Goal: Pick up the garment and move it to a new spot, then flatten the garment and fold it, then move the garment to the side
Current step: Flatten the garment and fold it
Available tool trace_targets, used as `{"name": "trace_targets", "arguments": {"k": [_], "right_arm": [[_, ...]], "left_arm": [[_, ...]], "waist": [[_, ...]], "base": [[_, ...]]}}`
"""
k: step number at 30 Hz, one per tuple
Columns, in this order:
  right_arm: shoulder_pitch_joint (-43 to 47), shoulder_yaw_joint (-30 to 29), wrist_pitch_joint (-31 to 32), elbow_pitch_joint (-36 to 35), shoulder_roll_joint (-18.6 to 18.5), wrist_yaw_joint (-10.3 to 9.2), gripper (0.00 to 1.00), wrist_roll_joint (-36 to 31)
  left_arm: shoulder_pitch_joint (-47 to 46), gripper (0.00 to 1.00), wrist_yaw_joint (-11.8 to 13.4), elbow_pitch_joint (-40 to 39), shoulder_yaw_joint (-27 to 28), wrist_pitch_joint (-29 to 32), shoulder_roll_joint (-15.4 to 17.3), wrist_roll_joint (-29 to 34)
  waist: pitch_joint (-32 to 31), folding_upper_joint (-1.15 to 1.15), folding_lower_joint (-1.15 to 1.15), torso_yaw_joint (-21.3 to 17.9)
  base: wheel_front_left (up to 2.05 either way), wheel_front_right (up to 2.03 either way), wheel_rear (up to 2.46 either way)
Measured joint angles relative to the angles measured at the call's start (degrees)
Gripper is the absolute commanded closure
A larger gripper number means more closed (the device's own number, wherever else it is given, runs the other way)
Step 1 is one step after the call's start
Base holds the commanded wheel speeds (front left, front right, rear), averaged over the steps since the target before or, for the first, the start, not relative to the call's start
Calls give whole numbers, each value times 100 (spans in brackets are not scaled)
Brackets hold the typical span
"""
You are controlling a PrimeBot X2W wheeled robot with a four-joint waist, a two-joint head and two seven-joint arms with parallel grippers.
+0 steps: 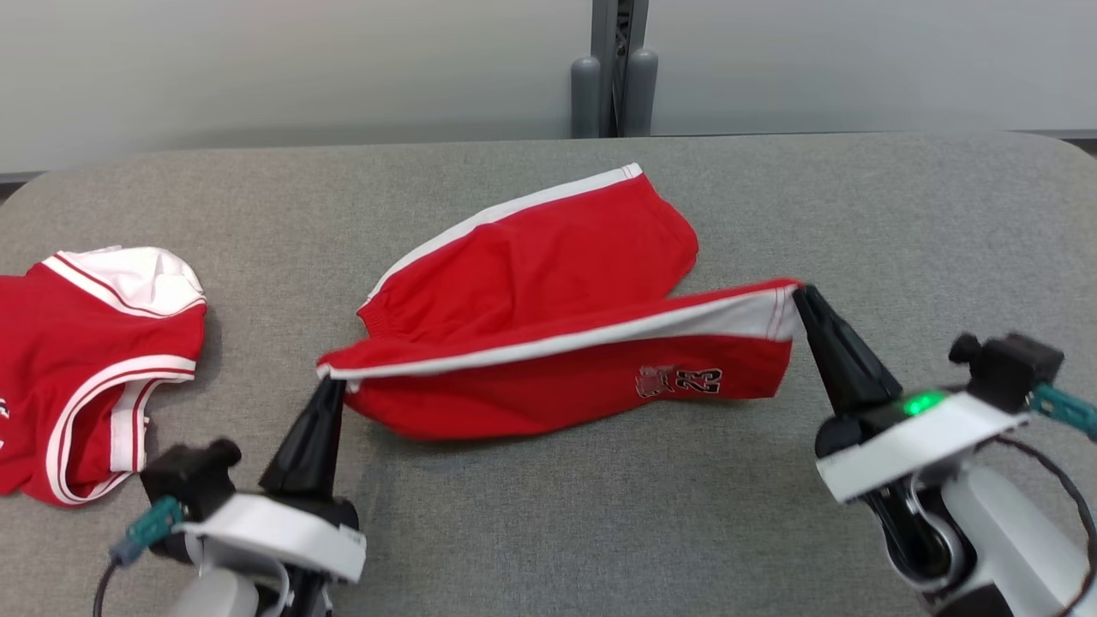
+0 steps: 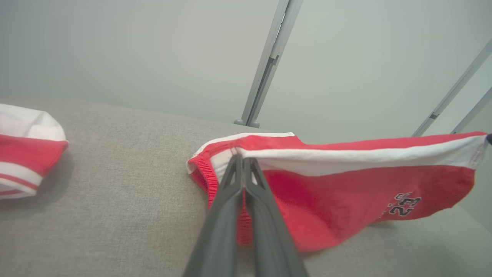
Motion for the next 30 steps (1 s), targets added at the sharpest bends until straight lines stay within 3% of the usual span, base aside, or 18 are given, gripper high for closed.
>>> {"name": "trace_targets", "arguments": {"k": [4,19,30], "right_arm": [[-591,215,-29,428,58,0,100,-23],[-3783,905,-77,3048,442,0,100,-60],[-5026,1129,-77,4372,675,0,100,-257]], "left_arm": [[-431,100,-48,301,-8,40,-9,-58],[-2834,100,-170,2052,-341,142,-213,-147],[-4037,100,-194,3048,-768,19,-476,-336]], "waist": [[104,0,0,19],[1167,0,0,241],[2135,0,0,503]], "base": [[0,0,0],[0,0,0],[0,0,0]]}}
